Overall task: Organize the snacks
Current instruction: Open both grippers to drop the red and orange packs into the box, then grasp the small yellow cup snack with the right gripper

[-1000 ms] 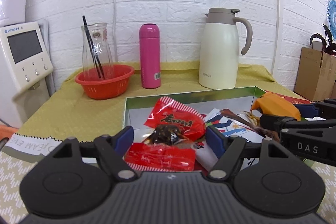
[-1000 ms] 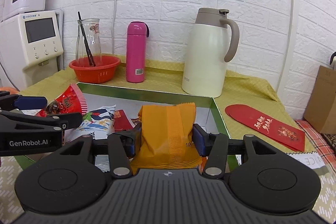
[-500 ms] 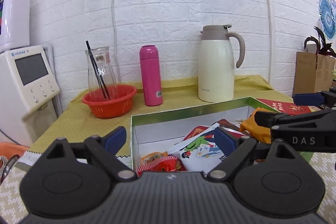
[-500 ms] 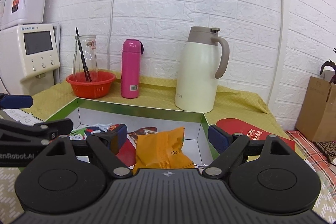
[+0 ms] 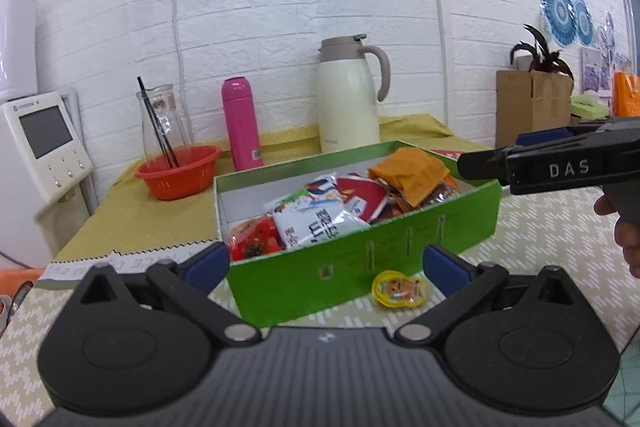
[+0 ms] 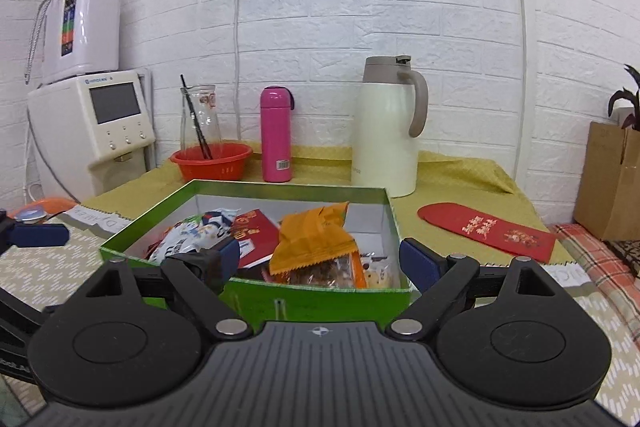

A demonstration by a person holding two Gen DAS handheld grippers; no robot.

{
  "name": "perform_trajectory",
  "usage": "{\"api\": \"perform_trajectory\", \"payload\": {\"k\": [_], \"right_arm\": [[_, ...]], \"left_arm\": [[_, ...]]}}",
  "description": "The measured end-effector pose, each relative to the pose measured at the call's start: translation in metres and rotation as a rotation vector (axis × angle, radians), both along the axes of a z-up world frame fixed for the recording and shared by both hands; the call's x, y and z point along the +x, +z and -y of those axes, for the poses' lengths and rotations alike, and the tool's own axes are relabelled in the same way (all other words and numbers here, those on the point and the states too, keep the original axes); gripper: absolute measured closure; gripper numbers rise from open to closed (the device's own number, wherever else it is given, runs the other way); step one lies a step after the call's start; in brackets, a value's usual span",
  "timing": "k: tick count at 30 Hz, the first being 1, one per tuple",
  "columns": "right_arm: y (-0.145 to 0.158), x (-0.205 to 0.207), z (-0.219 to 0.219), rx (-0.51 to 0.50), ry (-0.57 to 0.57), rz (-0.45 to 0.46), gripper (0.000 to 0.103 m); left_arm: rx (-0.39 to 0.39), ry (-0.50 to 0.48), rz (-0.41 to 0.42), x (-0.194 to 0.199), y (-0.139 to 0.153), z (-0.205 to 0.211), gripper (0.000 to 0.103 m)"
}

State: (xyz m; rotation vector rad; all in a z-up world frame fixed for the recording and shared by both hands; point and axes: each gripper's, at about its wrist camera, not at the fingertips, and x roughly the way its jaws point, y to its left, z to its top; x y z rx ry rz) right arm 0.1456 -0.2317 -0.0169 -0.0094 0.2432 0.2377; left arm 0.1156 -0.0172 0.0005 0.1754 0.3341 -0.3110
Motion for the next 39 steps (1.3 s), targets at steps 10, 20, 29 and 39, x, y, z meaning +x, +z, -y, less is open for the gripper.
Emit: {"api": "perform_trajectory", "payload": {"k": [10,20,29,39], "right_arm": [[-0.028,0.004,-0.004,0.032,0.159,-0.199,0.036],[-0.048,0.032,-0.008,0.204,0.230,-0.339,0.047],[-0.057,0.056,-0.009,0.332,0.279,-0.437,0.060],[-0.049,0.051,-0.016,0.235,0.333,-0.411,0.091]], "left_arm": [[-0.017,-0.155,-0.181,0.020,-0.033,0.014,0.006],[-0.151,-0.232,-0.326,0.062,-0.047,0.001,0.033],[-0.197,-0.328,-0.358,0.082,-0.048,0.004,0.042],[-0.146,-0.354,-0.345,0.081,-0.047,0.011,0.063]]}}
